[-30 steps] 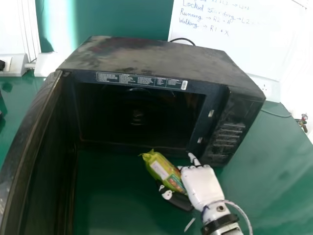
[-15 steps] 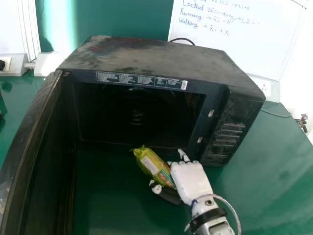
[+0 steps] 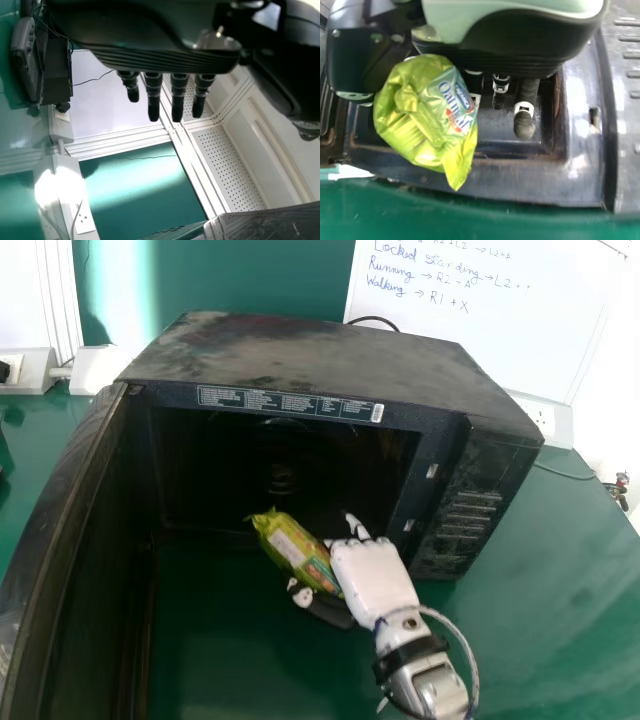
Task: Put biscuit inside oven
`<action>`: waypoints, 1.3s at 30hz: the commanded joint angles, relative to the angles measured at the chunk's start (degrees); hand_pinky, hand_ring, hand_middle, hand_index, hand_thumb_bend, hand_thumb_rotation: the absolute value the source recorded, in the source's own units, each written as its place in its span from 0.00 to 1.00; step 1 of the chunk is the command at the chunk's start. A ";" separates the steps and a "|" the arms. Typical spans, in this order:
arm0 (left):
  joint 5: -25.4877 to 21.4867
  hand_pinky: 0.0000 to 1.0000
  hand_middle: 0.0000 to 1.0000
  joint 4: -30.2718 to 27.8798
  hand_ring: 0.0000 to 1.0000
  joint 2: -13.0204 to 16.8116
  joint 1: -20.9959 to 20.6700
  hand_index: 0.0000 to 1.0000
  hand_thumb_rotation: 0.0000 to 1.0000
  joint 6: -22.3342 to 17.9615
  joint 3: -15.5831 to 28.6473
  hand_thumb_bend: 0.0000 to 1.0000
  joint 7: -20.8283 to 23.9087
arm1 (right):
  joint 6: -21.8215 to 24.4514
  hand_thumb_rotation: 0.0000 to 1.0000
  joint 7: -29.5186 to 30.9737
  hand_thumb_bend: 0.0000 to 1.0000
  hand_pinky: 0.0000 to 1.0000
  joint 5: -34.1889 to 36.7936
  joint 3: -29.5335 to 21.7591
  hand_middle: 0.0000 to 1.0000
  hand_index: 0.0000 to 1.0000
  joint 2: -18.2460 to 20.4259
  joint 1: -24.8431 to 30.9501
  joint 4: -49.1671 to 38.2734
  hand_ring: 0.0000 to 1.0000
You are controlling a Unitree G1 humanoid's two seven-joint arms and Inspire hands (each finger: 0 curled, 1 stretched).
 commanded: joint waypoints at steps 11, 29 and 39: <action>0.42 0.98 0.95 -0.42 0.92 -0.36 0.98 0.96 1.00 -0.26 -0.42 0.99 0.30 | 1.00 0.00 -0.23 0.53 0.07 0.71 0.78 0.47 0.48 0.36 -8.63 5.94 0.14; 0.54 0.98 0.95 -2.19 0.92 -1.04 2.53 0.96 1.00 -0.14 -0.60 1.00 0.43 | 2.15 0.00 0.83 0.53 0.10 5.01 2.06 0.47 0.48 0.80 -18.30 13.22 0.17; 0.42 0.96 0.95 -3.98 0.92 -1.44 3.89 0.96 1.00 0.50 -0.79 1.00 0.20 | 2.64 0.00 1.51 0.53 0.15 6.62 3.43 0.47 0.49 1.16 -23.45 18.75 0.22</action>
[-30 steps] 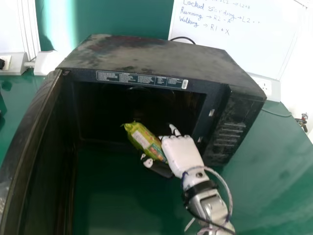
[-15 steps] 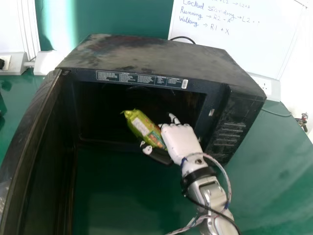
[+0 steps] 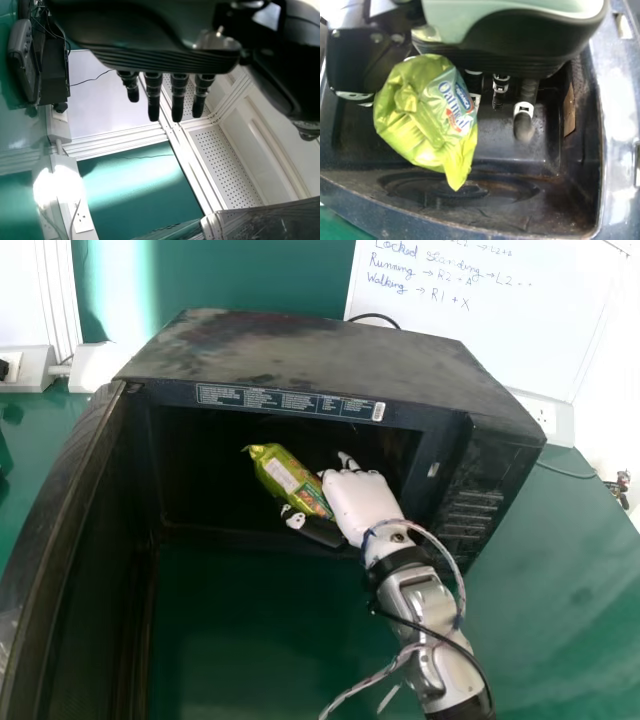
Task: Put biscuit inside oven
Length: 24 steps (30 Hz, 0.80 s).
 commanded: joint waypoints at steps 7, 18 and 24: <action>-0.54 0.97 0.95 -0.94 0.93 0.00 1.27 0.96 1.00 -0.10 -0.30 1.00 0.02 | -0.73 0.00 -2.44 0.53 0.14 1.63 1.67 0.47 0.48 0.74 -4.31 5.64 0.22; -0.11 0.98 0.95 -1.07 0.93 -0.19 1.37 0.96 1.00 0.11 -0.34 1.00 0.30 | 0.68 0.00 -5.85 0.53 0.13 2.14 3.45 0.47 0.48 3.11 -8.05 12.86 0.21; -0.07 0.97 0.95 -1.06 0.93 -0.27 1.52 0.95 1.00 -0.09 -0.38 1.00 0.27 | 0.48 0.00 -8.34 0.53 0.13 1.84 5.02 0.47 0.49 3.83 -11.02 17.79 0.22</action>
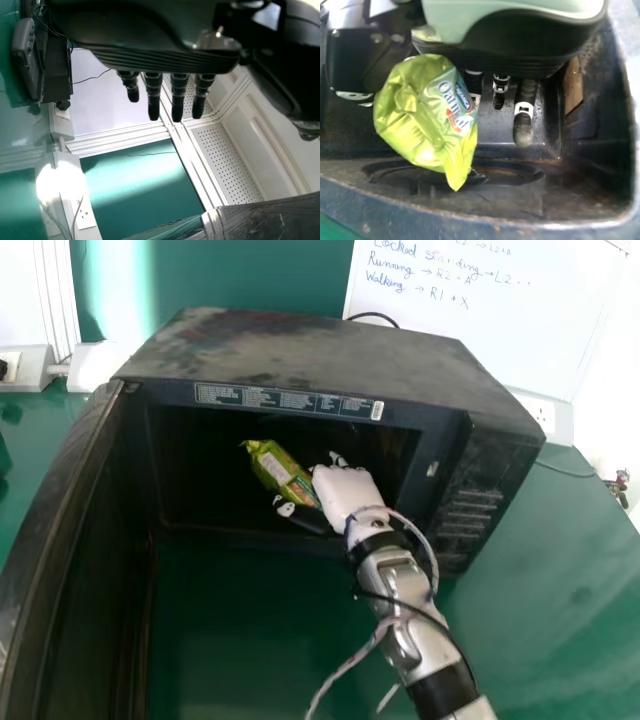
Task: Put biscuit inside oven
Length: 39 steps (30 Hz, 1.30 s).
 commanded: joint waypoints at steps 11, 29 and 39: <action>0.10 0.97 0.94 -0.87 0.93 -0.17 0.90 0.95 1.00 -0.09 0.08 1.00 0.26 | -1.64 0.00 -6.53 0.53 0.15 1.48 2.90 0.47 0.48 1.58 -7.51 12.01 0.23; -0.01 0.96 0.95 -2.24 0.92 -0.69 1.92 0.95 1.00 -0.05 -0.29 1.00 0.08 | -3.70 0.00 -12.16 0.53 0.18 4.13 6.87 0.47 0.48 4.69 -15.84 29.48 0.27; -0.24 0.97 0.95 -2.24 0.92 -0.77 2.31 0.95 1.00 -0.69 -0.36 1.00 -0.15 | -3.99 0.00 -14.36 0.53 0.19 5.81 8.44 0.44 0.51 7.46 -20.69 39.53 0.28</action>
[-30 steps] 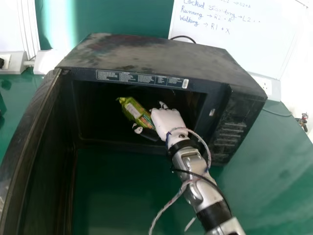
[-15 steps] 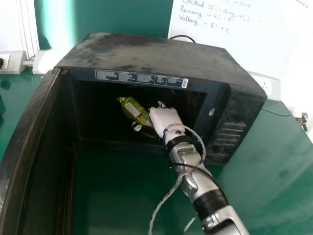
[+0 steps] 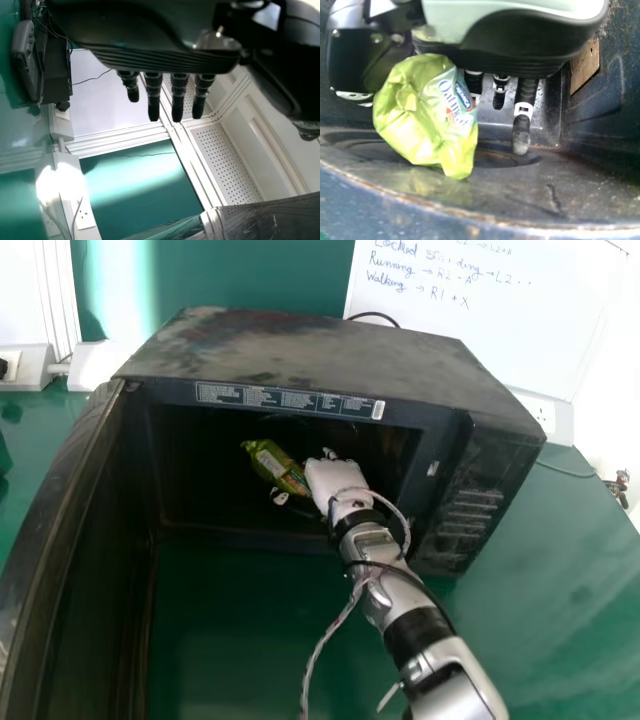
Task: Put biscuit inside oven
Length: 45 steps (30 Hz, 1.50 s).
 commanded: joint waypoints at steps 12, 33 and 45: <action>0.31 0.97 0.95 -1.29 0.92 -0.71 1.12 0.95 1.00 -0.63 -0.34 1.00 0.01 | -1.79 0.00 -2.22 0.53 0.22 1.43 2.37 0.42 0.52 2.48 -4.91 9.38 0.33; 0.80 0.96 0.94 -1.68 0.92 -1.12 1.41 0.95 1.00 -0.57 -0.63 1.00 0.17 | -0.82 0.00 -2.86 0.52 0.25 3.93 3.28 0.43 0.54 2.13 -7.74 14.78 0.36; 0.82 0.96 0.94 -2.25 0.92 -1.53 1.47 0.95 1.00 -0.26 -1.08 1.00 0.29 | 1.56 0.14 -0.58 0.53 0.28 5.71 3.09 0.52 0.49 2.23 -8.44 16.57 0.40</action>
